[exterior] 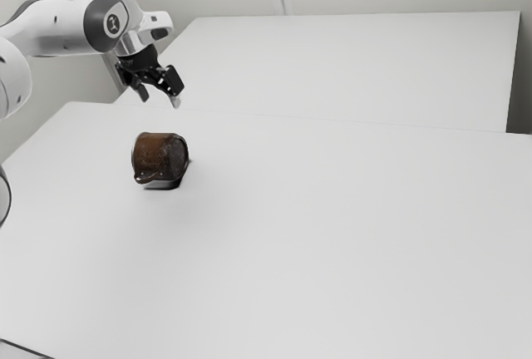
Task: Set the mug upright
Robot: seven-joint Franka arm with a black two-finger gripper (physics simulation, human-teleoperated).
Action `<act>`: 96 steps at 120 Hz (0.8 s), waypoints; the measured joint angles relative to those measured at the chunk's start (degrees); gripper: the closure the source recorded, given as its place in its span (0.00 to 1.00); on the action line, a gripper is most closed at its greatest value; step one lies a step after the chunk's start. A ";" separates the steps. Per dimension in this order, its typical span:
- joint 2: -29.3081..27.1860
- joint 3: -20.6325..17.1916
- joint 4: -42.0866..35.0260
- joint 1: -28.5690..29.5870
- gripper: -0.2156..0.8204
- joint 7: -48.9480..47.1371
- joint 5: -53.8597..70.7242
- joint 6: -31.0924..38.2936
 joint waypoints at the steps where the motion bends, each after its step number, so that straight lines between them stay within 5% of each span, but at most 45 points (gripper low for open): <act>1: -0.01 0.00 -0.03 0.00 0.21 0.03 -0.01 0.05; 30: 2.10 1.58 0.77 4.73 0.21 3.83 -5.56 2.11; 55: 6.45 0.40 1.81 19.46 0.21 12.36 -15.98 -0.69; 96: 21.22 -2.04 10.01 29.73 0.21 25.33 -35.69 -11.12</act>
